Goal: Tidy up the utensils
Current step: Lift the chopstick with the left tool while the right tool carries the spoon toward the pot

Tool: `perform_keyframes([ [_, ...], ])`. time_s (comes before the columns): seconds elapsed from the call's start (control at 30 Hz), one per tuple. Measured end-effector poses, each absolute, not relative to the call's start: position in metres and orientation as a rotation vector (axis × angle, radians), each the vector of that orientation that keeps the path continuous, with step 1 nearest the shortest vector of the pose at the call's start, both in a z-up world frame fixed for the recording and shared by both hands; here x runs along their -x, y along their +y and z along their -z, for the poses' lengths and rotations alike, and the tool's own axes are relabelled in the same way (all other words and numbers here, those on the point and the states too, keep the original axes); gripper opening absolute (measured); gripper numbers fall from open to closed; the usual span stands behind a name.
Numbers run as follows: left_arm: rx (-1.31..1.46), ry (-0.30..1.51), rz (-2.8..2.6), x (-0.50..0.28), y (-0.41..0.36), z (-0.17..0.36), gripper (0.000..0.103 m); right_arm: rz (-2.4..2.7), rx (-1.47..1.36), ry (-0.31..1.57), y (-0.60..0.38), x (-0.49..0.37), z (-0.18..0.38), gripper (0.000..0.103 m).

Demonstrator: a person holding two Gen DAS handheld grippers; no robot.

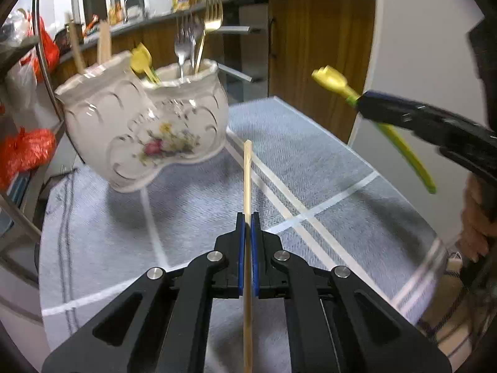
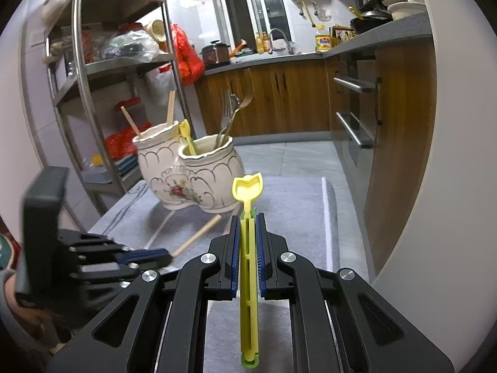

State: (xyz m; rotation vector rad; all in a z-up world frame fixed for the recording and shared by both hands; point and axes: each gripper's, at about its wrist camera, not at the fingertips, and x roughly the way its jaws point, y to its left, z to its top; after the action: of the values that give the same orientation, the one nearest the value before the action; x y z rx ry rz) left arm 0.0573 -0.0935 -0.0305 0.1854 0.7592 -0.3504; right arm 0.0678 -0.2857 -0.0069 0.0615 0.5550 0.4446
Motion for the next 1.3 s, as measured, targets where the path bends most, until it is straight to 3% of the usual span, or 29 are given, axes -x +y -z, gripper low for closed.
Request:
perform_keyframes([
  [0.3, -0.179, 0.496, 0.399, -0.009, -0.053, 0.007, 0.003, -0.445, -0.061, 0.473, -0.272, -0.059, 0.000, 0.011],
  [0.57, -0.129, 0.379, 0.398, 0.004, -0.009, -0.031, 0.003, -0.431, -0.040, 0.414, -0.253, -0.065, -0.015, 0.011],
  [1.0, -0.026, 0.269, 0.395, -0.036, 0.036, -0.071, 0.003, -0.465, -0.038, 0.354, -0.212, -0.111, -0.047, 0.011],
  [1.3, 0.116, 0.236, 0.369, -0.114, 0.052, -0.082, 0.003, -0.533, -0.183, 0.326, -0.200, -0.171, -0.062, 0.011],
])
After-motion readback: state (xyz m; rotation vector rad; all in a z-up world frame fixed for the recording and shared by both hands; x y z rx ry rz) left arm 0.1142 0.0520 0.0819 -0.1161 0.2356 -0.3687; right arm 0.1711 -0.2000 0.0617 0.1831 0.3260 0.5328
